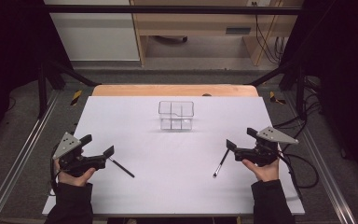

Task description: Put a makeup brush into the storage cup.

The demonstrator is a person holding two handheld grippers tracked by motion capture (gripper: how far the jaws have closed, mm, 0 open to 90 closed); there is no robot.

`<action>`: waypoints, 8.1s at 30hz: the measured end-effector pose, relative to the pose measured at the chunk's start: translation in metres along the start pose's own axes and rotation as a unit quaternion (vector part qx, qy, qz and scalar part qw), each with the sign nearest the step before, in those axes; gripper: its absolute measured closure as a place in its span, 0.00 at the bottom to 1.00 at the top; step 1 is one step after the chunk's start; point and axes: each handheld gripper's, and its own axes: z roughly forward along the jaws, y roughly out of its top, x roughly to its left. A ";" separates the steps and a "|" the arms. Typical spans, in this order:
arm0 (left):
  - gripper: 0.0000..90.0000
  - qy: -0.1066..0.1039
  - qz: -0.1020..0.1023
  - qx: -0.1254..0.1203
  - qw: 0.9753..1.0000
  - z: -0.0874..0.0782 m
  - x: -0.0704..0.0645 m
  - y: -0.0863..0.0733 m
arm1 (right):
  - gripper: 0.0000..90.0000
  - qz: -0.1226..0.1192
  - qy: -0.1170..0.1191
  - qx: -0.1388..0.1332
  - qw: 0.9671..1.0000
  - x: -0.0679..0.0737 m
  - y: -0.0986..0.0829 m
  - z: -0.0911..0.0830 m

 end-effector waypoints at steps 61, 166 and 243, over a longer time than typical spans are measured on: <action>0.04 -0.005 0.027 0.034 0.999 0.013 -0.013 -0.011 | 0.18 0.032 -0.081 0.175 0.981 0.015 -0.043 0.050; 0.05 -0.023 0.043 0.056 0.997 0.025 -0.023 -0.017 | 0.85 -0.023 -0.016 0.246 0.969 0.015 -0.067 0.073; 0.05 -0.026 0.049 0.070 0.996 0.030 -0.025 -0.019 | 0.91 -0.070 0.003 0.450 0.890 0.027 -0.030 0.103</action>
